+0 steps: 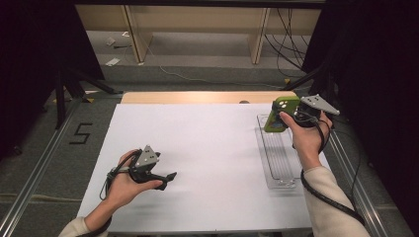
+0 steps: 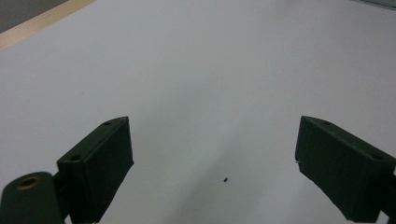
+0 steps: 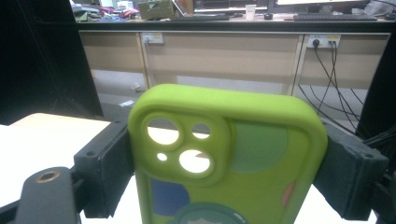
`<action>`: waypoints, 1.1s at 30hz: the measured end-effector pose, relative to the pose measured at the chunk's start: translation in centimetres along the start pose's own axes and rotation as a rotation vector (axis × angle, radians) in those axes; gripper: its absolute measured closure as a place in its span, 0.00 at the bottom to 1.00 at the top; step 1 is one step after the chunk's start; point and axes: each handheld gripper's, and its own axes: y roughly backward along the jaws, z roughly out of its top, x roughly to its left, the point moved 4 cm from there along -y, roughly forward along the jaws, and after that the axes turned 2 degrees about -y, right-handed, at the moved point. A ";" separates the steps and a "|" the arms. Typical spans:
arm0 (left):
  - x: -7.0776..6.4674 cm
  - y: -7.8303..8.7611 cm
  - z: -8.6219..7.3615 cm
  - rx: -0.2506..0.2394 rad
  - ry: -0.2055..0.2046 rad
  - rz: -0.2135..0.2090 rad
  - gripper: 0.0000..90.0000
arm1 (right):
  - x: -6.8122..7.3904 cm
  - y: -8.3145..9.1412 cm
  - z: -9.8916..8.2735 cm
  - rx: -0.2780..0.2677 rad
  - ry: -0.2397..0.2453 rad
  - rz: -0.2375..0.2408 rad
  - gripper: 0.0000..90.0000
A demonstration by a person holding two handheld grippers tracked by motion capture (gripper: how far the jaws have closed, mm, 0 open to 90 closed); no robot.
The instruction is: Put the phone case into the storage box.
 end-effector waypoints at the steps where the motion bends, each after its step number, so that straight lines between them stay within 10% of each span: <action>1: 0.0 0.0 0.0 0.000 0.000 0.000 0.12 | 0.0 0.0 0.0 0.002 0.001 0.000 0.18; 33: 0.0 -0.1 0.0 0.001 0.002 -0.004 0.12 | -0.8 -0.8 0.1 0.010 0.010 -0.019 0.19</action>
